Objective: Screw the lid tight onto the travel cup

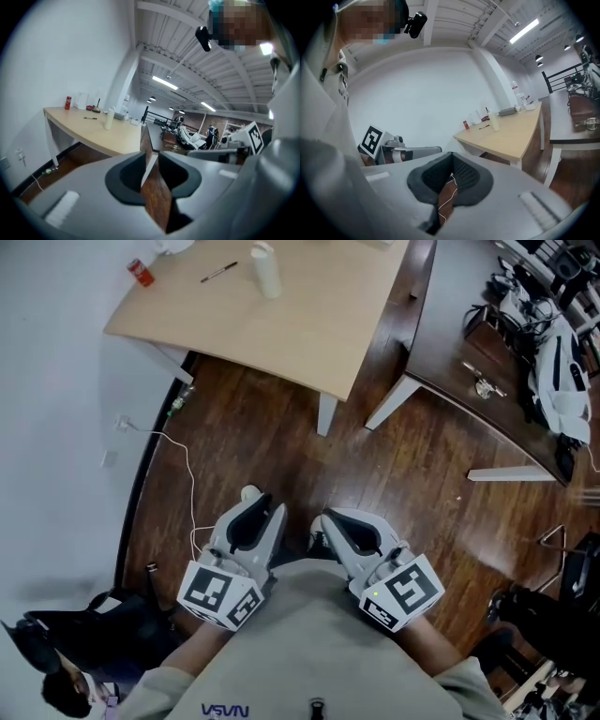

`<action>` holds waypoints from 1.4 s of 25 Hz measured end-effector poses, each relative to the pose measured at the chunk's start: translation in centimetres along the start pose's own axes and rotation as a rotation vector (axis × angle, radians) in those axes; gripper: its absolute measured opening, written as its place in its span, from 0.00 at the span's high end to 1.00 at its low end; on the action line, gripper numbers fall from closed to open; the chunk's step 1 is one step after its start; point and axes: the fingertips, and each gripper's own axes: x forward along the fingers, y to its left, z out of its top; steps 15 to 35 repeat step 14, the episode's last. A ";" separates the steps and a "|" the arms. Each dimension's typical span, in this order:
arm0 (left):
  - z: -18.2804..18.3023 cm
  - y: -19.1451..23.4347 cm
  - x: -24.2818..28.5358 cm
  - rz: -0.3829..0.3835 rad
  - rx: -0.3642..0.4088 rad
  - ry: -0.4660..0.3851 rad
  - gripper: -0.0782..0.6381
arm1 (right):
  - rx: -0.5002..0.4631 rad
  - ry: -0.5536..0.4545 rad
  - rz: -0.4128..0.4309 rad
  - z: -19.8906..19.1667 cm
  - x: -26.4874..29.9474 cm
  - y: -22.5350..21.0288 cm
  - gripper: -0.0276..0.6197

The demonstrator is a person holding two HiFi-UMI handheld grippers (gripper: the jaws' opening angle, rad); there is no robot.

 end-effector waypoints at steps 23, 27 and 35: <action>0.3 0.3 -0.7 -0.023 0.012 0.001 0.77 | -0.002 -0.001 -0.001 0.2 0.8 1.0 0.96; 0.3 0.3 -0.7 -0.023 0.012 0.001 0.77 | -0.002 -0.001 -0.001 0.2 0.8 1.0 0.96; 0.3 0.3 -0.7 -0.023 0.012 0.001 0.77 | -0.002 -0.001 -0.001 0.2 0.8 1.0 0.96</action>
